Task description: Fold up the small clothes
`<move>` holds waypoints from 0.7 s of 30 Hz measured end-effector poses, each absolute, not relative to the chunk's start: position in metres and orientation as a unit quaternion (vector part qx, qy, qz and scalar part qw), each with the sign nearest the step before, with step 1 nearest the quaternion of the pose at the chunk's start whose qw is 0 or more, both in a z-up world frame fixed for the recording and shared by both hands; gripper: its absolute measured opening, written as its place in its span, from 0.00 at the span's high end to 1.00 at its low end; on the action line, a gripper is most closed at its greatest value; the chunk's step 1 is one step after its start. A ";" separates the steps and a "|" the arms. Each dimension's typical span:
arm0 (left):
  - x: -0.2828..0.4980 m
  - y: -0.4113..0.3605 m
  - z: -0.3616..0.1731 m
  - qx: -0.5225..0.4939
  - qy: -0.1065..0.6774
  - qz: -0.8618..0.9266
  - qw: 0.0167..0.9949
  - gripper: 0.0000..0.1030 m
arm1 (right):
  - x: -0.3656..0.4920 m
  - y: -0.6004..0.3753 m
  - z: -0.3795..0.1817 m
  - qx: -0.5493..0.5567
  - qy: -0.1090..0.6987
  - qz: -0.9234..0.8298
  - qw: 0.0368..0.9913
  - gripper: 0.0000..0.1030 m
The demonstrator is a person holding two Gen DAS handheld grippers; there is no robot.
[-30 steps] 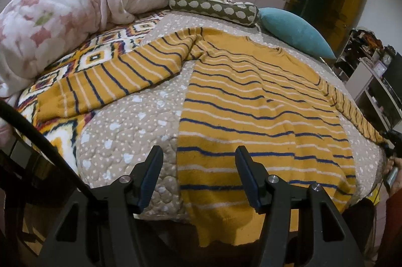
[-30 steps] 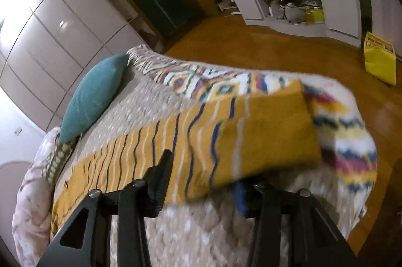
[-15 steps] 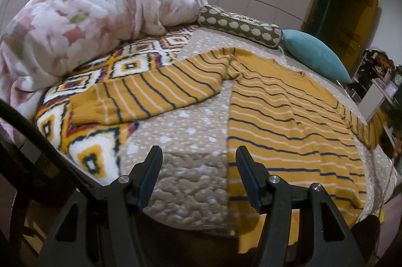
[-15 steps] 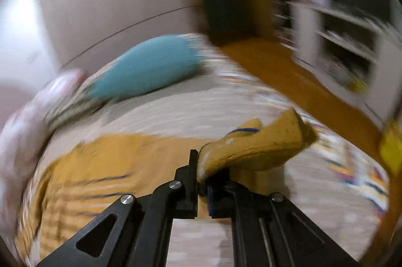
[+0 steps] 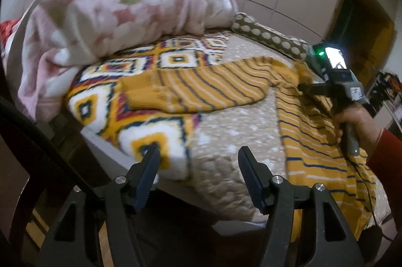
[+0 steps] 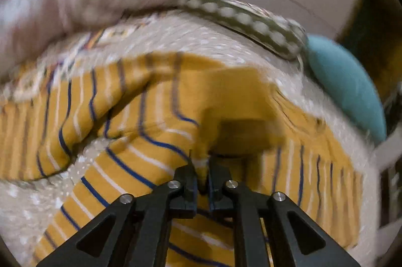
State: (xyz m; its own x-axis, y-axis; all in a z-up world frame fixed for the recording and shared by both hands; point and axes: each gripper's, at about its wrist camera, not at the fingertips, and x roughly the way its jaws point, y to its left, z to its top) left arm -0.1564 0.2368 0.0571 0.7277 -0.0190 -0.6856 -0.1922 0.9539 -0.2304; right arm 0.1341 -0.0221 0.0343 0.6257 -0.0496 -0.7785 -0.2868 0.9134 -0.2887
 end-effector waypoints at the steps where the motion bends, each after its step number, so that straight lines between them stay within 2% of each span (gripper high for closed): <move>1: -0.157 0.242 0.055 -0.151 0.367 0.050 0.916 0.39 | 0.132 -0.005 0.029 -0.223 0.423 0.072 0.876 0.83; 5: -0.159 0.260 0.046 -0.176 0.373 0.061 0.909 0.39 | 0.113 0.055 0.016 -0.304 0.391 0.120 0.861 0.74; 8: -0.162 0.268 0.045 -0.185 0.372 0.068 0.907 0.39 | 0.095 0.087 0.017 -0.325 0.371 0.159 0.855 0.72; 12: -0.167 0.275 0.044 -0.187 0.371 0.082 0.906 0.38 | 0.081 0.094 0.023 -0.303 0.372 0.185 0.857 0.72; 16: -0.173 0.285 0.038 -0.189 0.375 0.100 0.902 0.38 | 0.072 0.084 0.044 -0.233 0.395 0.218 0.862 0.71; 20: -0.186 0.299 0.027 -0.201 0.385 0.120 0.893 0.38 | 0.041 0.118 0.053 -0.228 0.388 0.292 0.844 0.58; 21: -0.189 0.302 0.025 -0.205 0.386 0.123 0.891 0.38 | 0.029 0.135 0.052 -0.235 0.386 0.319 0.833 0.57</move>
